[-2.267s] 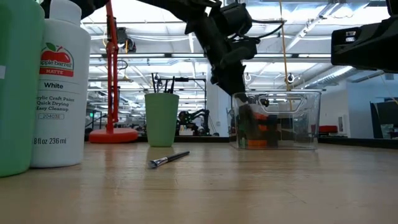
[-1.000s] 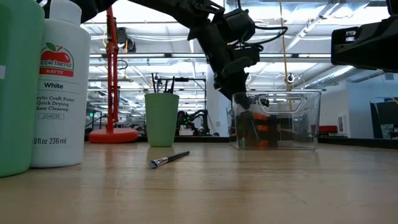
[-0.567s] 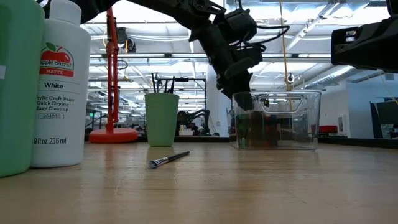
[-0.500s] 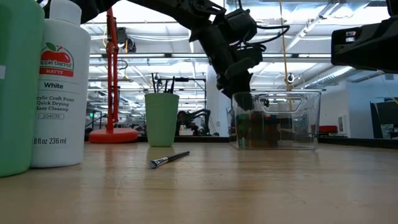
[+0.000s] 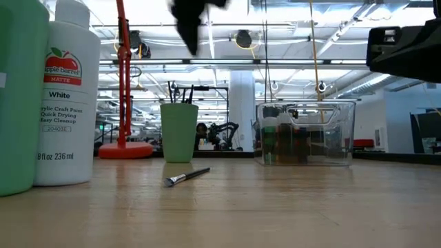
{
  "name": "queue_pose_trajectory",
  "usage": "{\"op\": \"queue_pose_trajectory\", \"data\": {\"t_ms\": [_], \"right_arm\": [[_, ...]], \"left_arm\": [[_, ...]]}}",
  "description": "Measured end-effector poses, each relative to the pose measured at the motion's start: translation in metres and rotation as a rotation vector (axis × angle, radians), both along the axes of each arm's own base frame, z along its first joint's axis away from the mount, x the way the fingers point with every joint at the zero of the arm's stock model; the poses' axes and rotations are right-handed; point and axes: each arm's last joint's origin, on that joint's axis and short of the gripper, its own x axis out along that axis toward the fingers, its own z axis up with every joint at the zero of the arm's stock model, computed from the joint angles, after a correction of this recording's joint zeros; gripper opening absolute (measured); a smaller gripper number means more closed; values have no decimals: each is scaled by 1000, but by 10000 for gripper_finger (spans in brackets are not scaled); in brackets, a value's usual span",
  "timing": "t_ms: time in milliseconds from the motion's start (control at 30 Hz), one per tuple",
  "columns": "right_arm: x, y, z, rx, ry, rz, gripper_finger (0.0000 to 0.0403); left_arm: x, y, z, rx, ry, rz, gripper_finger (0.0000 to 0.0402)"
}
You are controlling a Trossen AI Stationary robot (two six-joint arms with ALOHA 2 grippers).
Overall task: Pick & Place Paint Supplies
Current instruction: Put the black paint brush into the cup
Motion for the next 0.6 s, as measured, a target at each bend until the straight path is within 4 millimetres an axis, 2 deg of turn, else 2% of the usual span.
{"op": "queue_pose_trajectory", "data": {"t_ms": [100,233,333,400,467,600], "right_arm": [[1,-1,5,-47,-55,-28,4],[4,-4,11,-45,-105,-47,4],[5,-6,11,-46,-106,-59,4],[6,-7,11,-49,-107,-66,4],[7,-8,11,-59,-106,-70,4],[7,-9,11,-65,-106,-76,4]], "left_arm": [[-41,-32,36,61,-25,55,146],[-99,-76,88,97,-261,29,74],[-144,-95,115,156,-432,33,19],[-171,-104,125,209,-559,75,7],[-196,-106,127,232,-646,110,12],[-228,-101,111,212,-717,177,10]]}}
